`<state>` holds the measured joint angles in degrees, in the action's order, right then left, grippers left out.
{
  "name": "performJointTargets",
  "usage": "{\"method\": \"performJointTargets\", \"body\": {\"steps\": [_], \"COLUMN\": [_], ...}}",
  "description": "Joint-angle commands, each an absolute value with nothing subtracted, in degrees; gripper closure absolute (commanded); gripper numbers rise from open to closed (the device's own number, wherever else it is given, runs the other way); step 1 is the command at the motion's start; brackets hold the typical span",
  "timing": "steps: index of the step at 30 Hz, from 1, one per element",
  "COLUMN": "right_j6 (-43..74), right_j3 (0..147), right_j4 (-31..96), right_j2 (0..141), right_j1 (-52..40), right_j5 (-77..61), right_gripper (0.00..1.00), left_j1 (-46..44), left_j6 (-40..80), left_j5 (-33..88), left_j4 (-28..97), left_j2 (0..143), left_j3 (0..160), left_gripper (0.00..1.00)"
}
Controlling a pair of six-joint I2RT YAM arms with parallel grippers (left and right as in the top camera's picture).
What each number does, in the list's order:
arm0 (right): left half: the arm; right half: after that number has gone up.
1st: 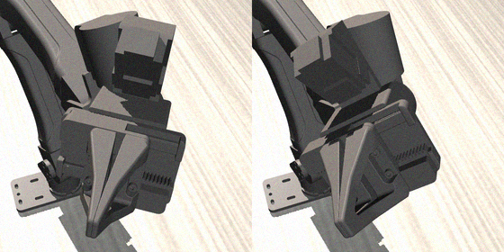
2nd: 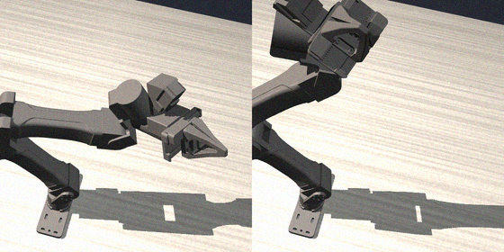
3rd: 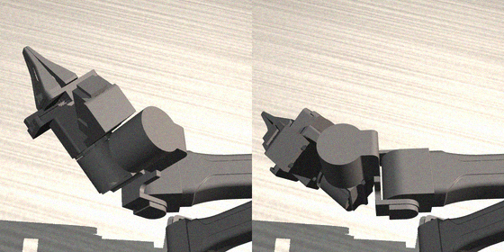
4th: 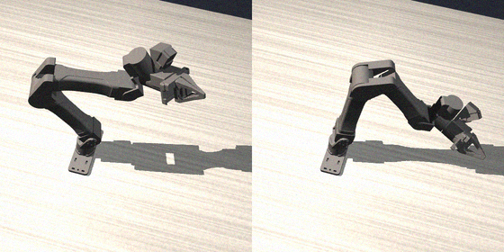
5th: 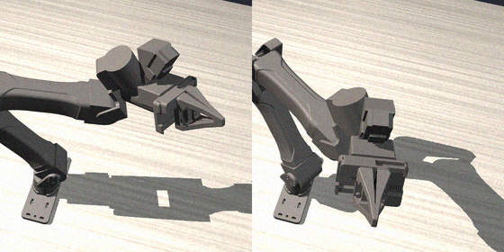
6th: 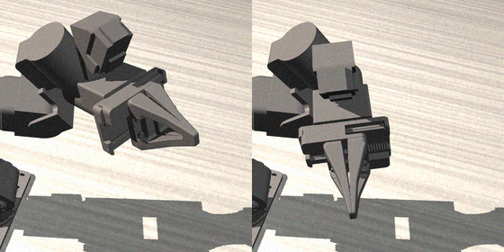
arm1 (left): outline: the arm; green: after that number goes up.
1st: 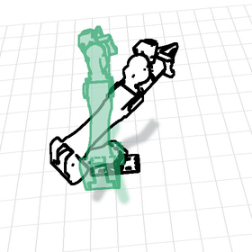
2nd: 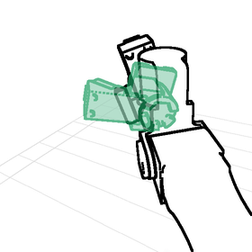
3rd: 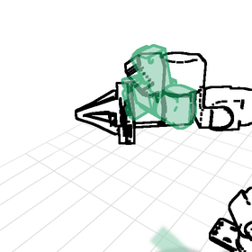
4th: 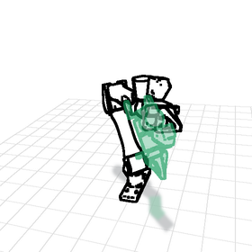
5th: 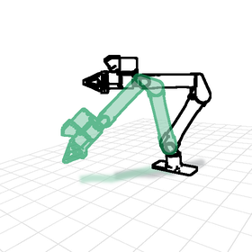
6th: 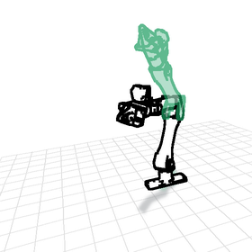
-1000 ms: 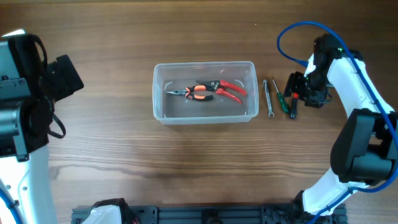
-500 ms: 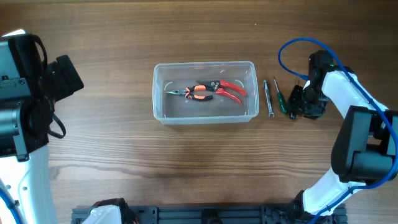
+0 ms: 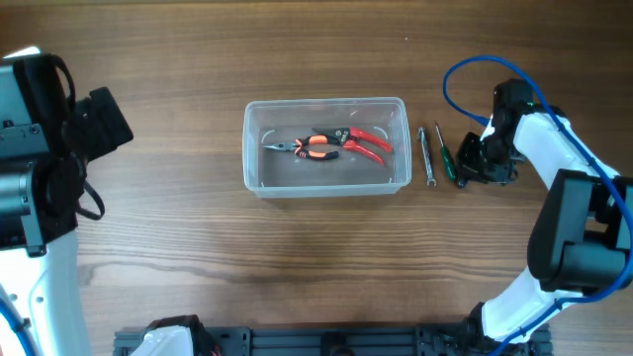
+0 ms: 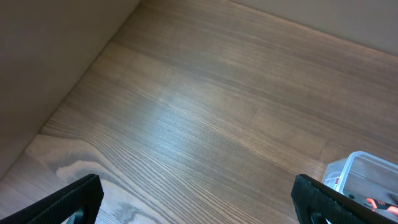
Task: Pack container
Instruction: 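Grasp the red-black screwdriver with the right gripper, then place the red-black screwdriver into the container with the right gripper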
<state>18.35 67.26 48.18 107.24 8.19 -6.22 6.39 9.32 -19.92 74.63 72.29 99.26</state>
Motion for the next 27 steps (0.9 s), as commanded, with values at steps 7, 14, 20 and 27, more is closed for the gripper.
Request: {"method": "performJointTargets", "body": {"steps": [7, 14, 20, 27], "right_j6": [5.3, -24.3, -41.9, -43.3], "right_j3": [86.3, 83.5, 78.6, 78.6], "right_j4": [53.2, 56.1, 51.0, 47.8], "right_j2": [73.5, 70.6, 93.7, 115.0], "right_j1": [-3.7, -30.4, -33.5, -31.6], "right_j5": [-22.0, -19.3, -11.5, 3.0], "right_gripper": [0.96, 0.96, 0.96, 0.96], "left_j1": [6.7, 6.7, 6.7, 6.7], "left_j6": [9.5, 9.5, 9.5, 9.5], "left_j5": [-20.9, -20.9, -20.9, -20.9], "left_j4": [74.6, 74.6, 74.6, 74.6], "left_j2": [71.7, 71.7, 71.7, 71.7], "left_j3": [99.2, 99.2, 99.2, 99.2], "left_gripper": [0.00, 0.00, 0.00, 0.00]}}
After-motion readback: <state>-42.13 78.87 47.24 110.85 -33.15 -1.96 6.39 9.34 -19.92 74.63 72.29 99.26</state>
